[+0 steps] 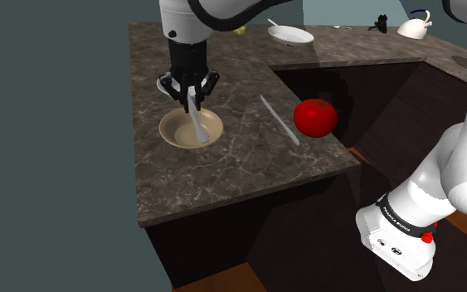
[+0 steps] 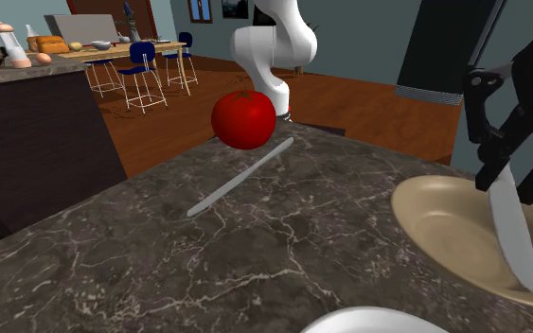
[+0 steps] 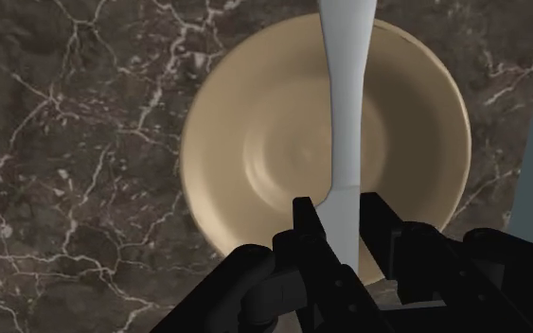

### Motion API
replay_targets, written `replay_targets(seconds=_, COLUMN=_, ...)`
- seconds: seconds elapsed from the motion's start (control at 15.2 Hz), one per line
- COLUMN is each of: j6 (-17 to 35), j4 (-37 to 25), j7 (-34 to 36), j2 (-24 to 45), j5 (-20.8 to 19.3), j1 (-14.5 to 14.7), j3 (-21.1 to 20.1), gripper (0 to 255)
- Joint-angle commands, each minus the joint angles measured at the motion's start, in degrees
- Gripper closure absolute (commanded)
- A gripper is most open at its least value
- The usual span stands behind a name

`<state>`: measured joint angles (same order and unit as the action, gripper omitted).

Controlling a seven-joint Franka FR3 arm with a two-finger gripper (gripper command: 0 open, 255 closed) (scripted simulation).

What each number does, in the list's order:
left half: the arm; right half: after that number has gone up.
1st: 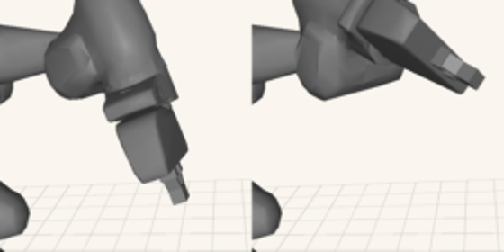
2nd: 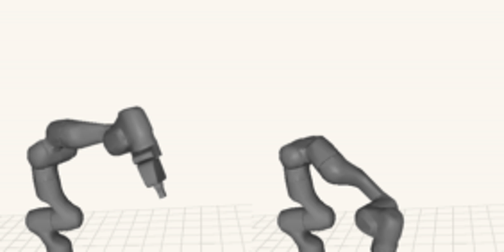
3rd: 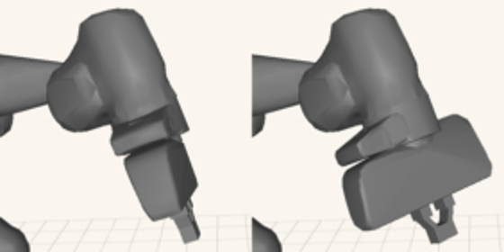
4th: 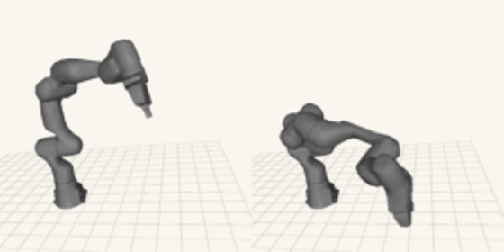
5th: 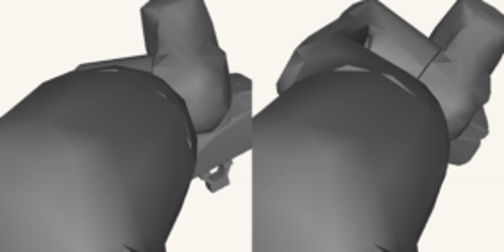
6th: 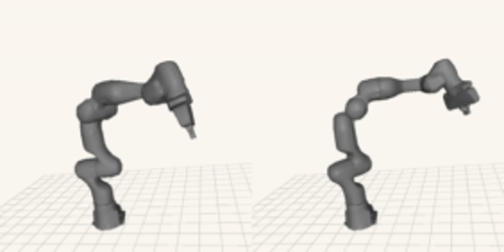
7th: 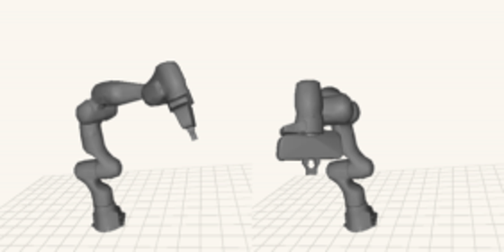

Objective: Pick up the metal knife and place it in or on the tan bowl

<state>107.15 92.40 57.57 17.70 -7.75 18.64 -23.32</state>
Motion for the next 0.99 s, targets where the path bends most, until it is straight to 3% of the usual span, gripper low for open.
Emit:
replay_targets(seconds=0.0, j6=1.48, j4=1.14, j7=0.10, j2=0.34, j5=-0.18, j1=-0.02, j3=0.08, gripper=255)
replay_targets(seconds=0.4, j6=5.72, j4=4.32, j7=0.56, j2=1.51, j5=-0.81, j1=0.00, j3=0.33, gripper=255)
replay_targets(seconds=0.92, j6=5.72, j4=4.32, j7=0.56, j2=1.51, j5=-0.81, j1=0.00, j3=0.33, gripper=255)
